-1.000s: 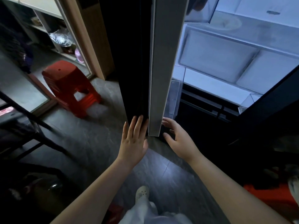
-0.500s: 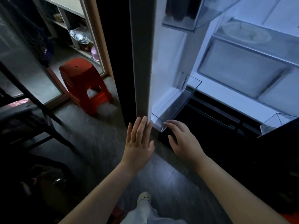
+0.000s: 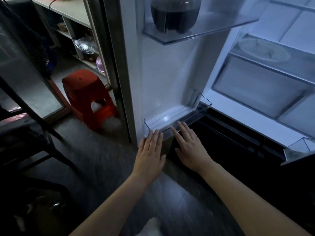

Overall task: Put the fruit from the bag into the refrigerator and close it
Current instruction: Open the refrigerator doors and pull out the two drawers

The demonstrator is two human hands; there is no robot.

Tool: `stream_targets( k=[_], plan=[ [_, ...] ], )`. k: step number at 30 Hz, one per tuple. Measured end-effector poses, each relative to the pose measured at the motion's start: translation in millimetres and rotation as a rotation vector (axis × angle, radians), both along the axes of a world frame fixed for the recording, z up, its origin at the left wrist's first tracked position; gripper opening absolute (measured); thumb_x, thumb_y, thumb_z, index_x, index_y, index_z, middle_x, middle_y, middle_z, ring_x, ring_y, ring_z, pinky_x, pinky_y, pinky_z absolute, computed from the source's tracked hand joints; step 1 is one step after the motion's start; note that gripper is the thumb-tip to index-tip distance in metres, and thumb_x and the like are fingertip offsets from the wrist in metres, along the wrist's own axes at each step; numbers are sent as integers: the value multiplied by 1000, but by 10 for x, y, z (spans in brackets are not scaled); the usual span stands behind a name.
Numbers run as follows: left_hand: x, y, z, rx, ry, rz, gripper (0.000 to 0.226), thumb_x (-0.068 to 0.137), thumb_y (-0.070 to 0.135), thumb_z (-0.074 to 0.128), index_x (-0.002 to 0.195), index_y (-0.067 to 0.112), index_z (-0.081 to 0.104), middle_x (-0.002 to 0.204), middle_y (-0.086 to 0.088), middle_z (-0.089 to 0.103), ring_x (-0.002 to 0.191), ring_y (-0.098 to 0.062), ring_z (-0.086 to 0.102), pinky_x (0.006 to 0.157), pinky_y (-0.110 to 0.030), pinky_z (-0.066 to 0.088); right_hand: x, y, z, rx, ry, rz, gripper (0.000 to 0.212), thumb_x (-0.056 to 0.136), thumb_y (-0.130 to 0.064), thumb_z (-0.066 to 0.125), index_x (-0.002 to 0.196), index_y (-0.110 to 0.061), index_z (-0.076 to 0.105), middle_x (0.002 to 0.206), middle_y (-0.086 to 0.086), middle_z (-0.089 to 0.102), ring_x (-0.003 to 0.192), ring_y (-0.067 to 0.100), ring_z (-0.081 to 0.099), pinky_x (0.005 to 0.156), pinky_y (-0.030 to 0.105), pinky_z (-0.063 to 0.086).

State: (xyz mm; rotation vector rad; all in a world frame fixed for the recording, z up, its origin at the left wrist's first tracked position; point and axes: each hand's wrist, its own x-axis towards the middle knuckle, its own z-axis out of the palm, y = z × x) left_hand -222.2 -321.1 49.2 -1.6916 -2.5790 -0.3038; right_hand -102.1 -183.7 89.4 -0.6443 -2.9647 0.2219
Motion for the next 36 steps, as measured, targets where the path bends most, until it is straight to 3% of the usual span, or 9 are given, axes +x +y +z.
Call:
stream_targets(
  k=[3,6,11,17,24,30,36],
  plan=[
    [-164,5,21,4,-15,18,86,88,40,55,150,9,2,158,-12,7,145,-28,5,114,-44,14,-193,56,-65,26,-71,-17,80,94,-30,50,149,-27,-8,154,3,-19,142,22,-20,116,37,-8],
    [-336,17,66,-6,-18,64,89,82,34,65,148,6,13,155,-14,16,144,-27,12,113,-45,14,-382,71,-112,40,-64,-19,80,93,-26,50,148,-29,-8,156,4,-13,142,23,-19,117,41,-6],
    [-594,106,111,-43,-14,139,79,95,29,42,146,10,-16,156,-12,-18,142,-24,-18,117,-39,-5,-713,87,-70,32,-39,11,77,90,-24,50,151,-27,3,158,11,2,144,25,-10,117,42,-4],
    [-998,189,175,-60,-62,149,81,91,19,47,148,10,-11,156,-13,-17,143,-25,-15,119,-40,2,-1100,101,-18,34,-53,-12,74,92,-30,47,151,-26,3,157,14,7,145,29,-2,118,42,-1],
    [-1036,138,145,-81,-53,92,84,92,25,47,148,10,-14,153,-14,-26,142,-26,-20,118,-39,-1,-1101,173,-145,76,-11,-4,73,87,-27,47,150,-28,10,154,15,19,143,33,8,116,42,1],
    [-998,164,179,-80,-73,117,84,92,30,47,149,11,-12,153,-12,-27,141,-24,-23,117,-37,-5,-1078,138,-95,55,-26,7,75,92,-31,44,149,-31,-5,158,9,1,145,26,-9,112,36,-13],
    [-872,217,269,7,-10,185,81,90,32,50,151,11,0,155,-12,-21,143,-27,-17,118,-43,0,-898,195,2,4,-32,49,73,94,-31,45,150,-26,-2,158,5,-9,143,20,-17,115,38,-10]
  ],
)
